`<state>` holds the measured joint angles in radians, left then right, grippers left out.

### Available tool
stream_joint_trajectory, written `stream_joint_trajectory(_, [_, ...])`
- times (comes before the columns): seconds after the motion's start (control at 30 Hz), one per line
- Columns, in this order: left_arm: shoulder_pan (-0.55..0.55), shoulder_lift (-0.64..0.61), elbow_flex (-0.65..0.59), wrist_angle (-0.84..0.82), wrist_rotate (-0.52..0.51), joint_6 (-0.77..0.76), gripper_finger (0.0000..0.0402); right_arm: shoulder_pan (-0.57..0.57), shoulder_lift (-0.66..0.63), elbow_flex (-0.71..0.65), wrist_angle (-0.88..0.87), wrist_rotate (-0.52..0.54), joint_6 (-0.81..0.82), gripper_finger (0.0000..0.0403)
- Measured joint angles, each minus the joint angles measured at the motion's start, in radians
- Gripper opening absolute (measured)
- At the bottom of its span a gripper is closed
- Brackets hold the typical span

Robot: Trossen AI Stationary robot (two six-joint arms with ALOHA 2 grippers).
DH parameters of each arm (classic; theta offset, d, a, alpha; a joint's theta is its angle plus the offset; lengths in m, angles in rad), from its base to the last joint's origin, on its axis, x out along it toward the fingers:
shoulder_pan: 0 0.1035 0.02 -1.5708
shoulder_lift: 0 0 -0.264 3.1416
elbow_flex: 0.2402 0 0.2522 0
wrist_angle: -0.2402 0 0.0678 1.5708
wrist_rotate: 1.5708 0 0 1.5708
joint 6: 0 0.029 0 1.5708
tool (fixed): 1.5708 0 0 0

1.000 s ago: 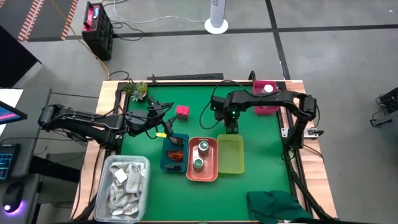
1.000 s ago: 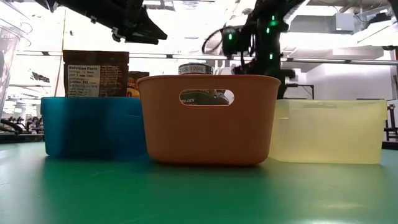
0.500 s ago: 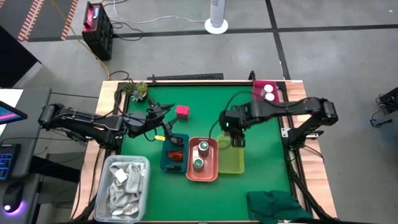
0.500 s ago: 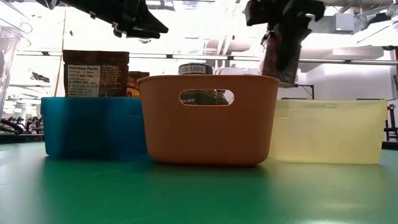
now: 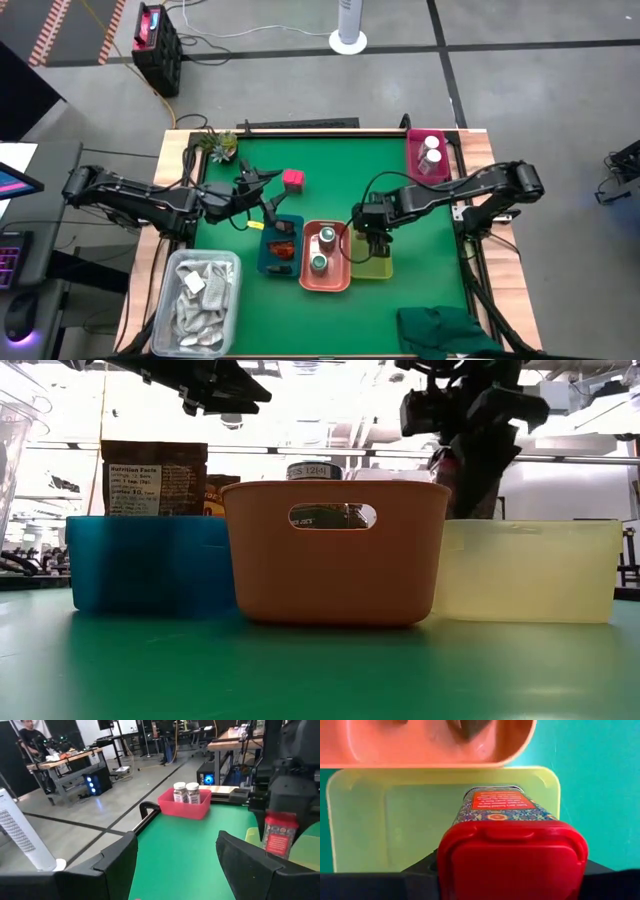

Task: Sort spices by type
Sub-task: Put the right red seasoning can into the yellow bin

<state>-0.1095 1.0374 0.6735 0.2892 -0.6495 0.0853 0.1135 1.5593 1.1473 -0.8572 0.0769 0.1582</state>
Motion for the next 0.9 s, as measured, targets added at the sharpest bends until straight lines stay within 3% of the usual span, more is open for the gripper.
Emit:
stream_joint_trajectory(0.53, [-0.002,0.0,0.0,-0.007,-0.002,0.007,0.0256,-0.011,0.132,-0.011,-0.002,-0.003,0.009,0.0226])
stream_joint_trajectory(0.9, [-0.006,0.0,0.0,-0.008,-0.002,0.009,0.0256,-0.032,0.156,0.01,-0.079,-0.025,0.007,0.0282])
